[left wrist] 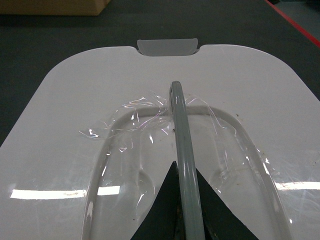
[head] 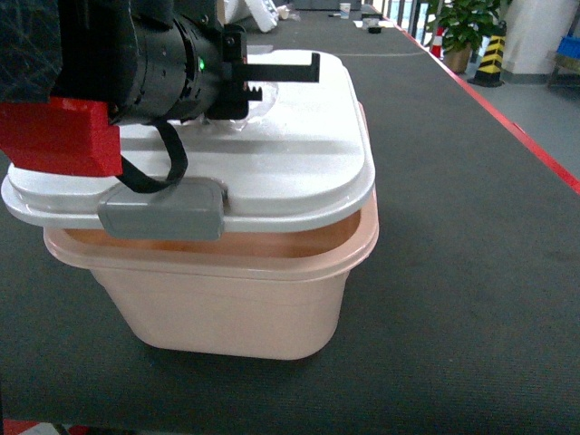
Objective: Pick capacitor and pack into box
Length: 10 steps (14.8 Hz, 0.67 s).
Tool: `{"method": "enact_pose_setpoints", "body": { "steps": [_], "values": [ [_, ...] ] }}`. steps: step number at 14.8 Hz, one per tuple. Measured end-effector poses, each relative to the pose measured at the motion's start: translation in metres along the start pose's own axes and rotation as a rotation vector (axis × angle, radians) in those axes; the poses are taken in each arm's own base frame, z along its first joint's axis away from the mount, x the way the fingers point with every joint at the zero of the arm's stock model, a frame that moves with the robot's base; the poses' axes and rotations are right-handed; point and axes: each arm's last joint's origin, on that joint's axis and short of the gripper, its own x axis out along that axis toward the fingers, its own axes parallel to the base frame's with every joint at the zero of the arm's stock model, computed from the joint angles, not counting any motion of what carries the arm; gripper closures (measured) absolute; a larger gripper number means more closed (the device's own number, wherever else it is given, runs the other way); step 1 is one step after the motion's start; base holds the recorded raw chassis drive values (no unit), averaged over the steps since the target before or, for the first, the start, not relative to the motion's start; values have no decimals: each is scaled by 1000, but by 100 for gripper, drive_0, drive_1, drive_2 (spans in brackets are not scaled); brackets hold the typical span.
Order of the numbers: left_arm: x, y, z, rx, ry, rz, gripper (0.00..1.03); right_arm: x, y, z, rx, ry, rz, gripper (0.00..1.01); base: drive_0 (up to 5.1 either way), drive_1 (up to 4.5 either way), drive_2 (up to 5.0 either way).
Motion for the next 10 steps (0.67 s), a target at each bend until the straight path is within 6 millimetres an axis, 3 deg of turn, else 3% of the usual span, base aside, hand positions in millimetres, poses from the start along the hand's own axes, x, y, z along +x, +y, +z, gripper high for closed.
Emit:
{"method": "enact_pose_setpoints", "body": {
  "steps": [4,10],
  "values": [
    [2,-10,-13,24,44,-32,101,0,0,0,0,0,0,3,0,0,0],
    [9,-8,-22,49,60,-19,101,0,0,0,0,0,0,3,0,0,0]
  ]
}}
